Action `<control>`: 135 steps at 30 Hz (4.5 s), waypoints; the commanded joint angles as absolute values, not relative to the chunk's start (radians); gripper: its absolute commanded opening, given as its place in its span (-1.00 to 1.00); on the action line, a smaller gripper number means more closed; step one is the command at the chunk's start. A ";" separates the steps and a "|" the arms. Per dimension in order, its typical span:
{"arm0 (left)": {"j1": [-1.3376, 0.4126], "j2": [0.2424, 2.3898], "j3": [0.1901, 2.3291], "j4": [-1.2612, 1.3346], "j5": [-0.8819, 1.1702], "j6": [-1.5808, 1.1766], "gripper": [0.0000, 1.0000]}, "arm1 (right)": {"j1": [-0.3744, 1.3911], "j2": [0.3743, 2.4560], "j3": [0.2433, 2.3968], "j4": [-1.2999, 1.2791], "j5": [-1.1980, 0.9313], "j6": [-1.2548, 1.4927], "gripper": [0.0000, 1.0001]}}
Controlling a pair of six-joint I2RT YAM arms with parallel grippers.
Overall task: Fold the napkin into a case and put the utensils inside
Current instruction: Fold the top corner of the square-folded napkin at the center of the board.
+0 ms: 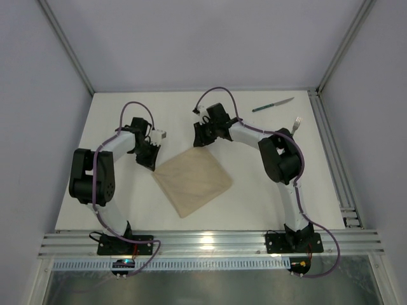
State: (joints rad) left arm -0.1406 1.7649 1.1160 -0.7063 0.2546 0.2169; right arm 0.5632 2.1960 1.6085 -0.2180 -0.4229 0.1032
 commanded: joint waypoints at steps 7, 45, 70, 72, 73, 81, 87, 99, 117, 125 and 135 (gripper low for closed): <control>-0.141 1.758 1.118 -0.693 0.271 0.229 -0.94 | 0.572 2.214 1.620 -0.212 -0.416 0.097 -0.29; -0.140 1.724 1.129 -0.715 0.259 0.239 -0.97 | 0.575 2.040 1.486 -0.213 -0.414 0.086 -0.71; -0.140 1.707 1.132 -0.719 0.258 0.244 -0.99 | 0.580 2.023 1.436 -0.238 -0.429 0.074 -0.93; -0.141 1.704 1.134 -0.724 0.255 0.247 -0.99 | 0.589 2.002 1.416 -0.232 -0.431 0.071 -0.92; -0.140 1.703 1.132 -0.727 0.252 0.253 -0.99 | 0.595 1.979 1.407 -0.229 -0.433 0.064 -0.92; -0.140 1.687 1.123 -0.727 0.252 0.261 -0.91 | 0.724 1.832 1.260 -0.226 -0.443 0.040 -0.93; -0.140 1.680 1.114 -0.732 0.247 0.267 -0.82 | 0.845 1.766 1.157 -0.233 -0.471 0.087 -0.93; -0.140 1.652 1.097 -0.742 0.215 0.279 -0.60 | 1.051 1.769 1.150 -0.307 -0.471 0.055 -0.92; -0.140 1.652 1.124 -0.752 0.202 0.281 -0.59 | 1.088 1.928 1.330 -0.397 -0.483 0.028 -0.92; -0.140 1.651 1.134 -0.759 0.203 0.285 -0.59 | 1.089 1.965 1.350 -0.431 -0.514 0.006 -0.78; -0.140 1.583 1.157 -0.772 0.202 0.287 -0.58 | 1.103 1.853 1.333 -0.394 -0.520 -0.034 0.10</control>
